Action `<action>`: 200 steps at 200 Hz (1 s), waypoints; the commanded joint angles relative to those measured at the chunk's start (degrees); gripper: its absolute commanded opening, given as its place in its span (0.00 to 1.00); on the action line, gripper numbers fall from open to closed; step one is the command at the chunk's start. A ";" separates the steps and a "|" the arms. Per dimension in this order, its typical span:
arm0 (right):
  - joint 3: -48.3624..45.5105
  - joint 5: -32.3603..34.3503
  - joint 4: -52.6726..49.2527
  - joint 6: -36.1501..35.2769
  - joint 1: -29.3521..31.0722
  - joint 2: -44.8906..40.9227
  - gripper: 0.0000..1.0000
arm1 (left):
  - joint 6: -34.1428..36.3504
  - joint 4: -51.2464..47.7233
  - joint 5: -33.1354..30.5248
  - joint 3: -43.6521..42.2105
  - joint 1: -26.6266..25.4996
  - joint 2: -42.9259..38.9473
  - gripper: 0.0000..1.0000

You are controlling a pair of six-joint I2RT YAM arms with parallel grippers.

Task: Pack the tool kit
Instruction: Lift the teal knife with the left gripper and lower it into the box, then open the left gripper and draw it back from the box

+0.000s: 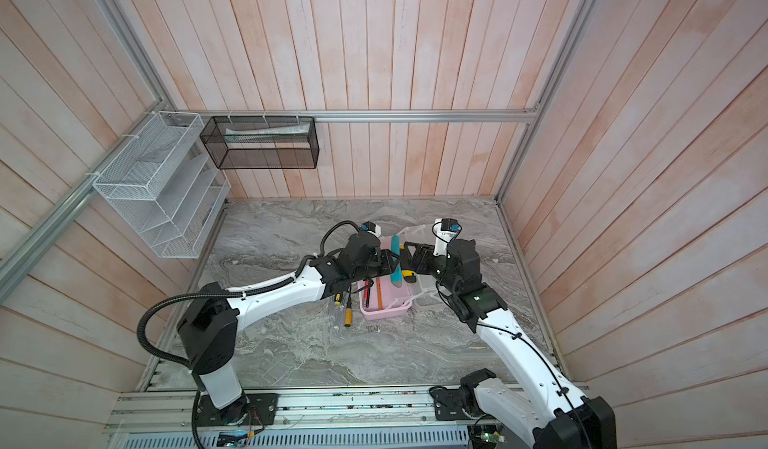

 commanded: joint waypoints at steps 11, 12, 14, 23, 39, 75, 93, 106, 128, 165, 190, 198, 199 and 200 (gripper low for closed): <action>-1.46 -0.56 -1.20 -0.71 -0.54 -2.09 0.61 | -2.11 0.76 -1.73 2.25 -0.11 3.50 0.29; -1.52 -0.56 -1.19 -0.71 -0.54 -2.15 0.61 | -2.12 0.71 -1.82 2.26 -0.12 3.52 0.29; -1.68 -0.63 -1.20 -0.66 -0.54 -2.30 0.61 | -2.19 0.67 -1.95 2.26 -0.08 3.67 0.29; -2.14 -0.98 -1.17 -0.61 -0.66 -2.42 0.61 | -2.41 -0.10 -2.74 2.87 -0.08 4.35 0.29; -2.60 -1.10 -1.22 -0.60 -0.71 -2.59 0.61 | -2.83 -3.33 -4.26 5.37 -0.13 5.99 0.29; -3.69 -2.49 -0.12 -0.26 -0.87 -1.91 0.61 | -4.18 -7.56 -7.59 8.48 -0.13 8.25 0.36; -3.91 -2.93 -0.03 -0.02 -0.80 -1.42 0.61 | -4.47 -8.65 -8.52 8.95 -0.13 8.81 0.40; -4.44 -3.37 0.37 0.24 -0.80 -1.57 0.61 | -4.76 -8.54 -8.67 8.72 -0.13 8.97 0.40; -5.41 -3.99 1.19 1.04 -0.82 -1.97 0.61 | -5.43 -8.88 -8.59 9.20 -0.17 9.69 0.40; -5.85 -3.79 1.19 1.14 -0.82 -2.72 0.61 | -4.48 -7.89 -9.23 8.51 -0.26 8.59 0.40; -4.98 -3.99 0.51 0.63 -0.86 -2.13 0.60 | -1.59 -5.60 -10.14 6.34 -0.30 5.65 0.41; -4.66 -4.21 0.36 0.45 -0.83 -1.90 0.60 | -0.42 -3.89 -10.45 4.85 -0.32 4.21 0.43; -4.62 -4.24 0.34 0.45 -0.81 -1.92 0.60 | -0.31 -3.68 -10.48 4.70 -0.36 4.05 0.43; -4.55 -4.29 0.33 0.40 -0.81 -1.88 0.60 | -0.16 -3.49 -10.50 4.53 -0.37 3.71 0.43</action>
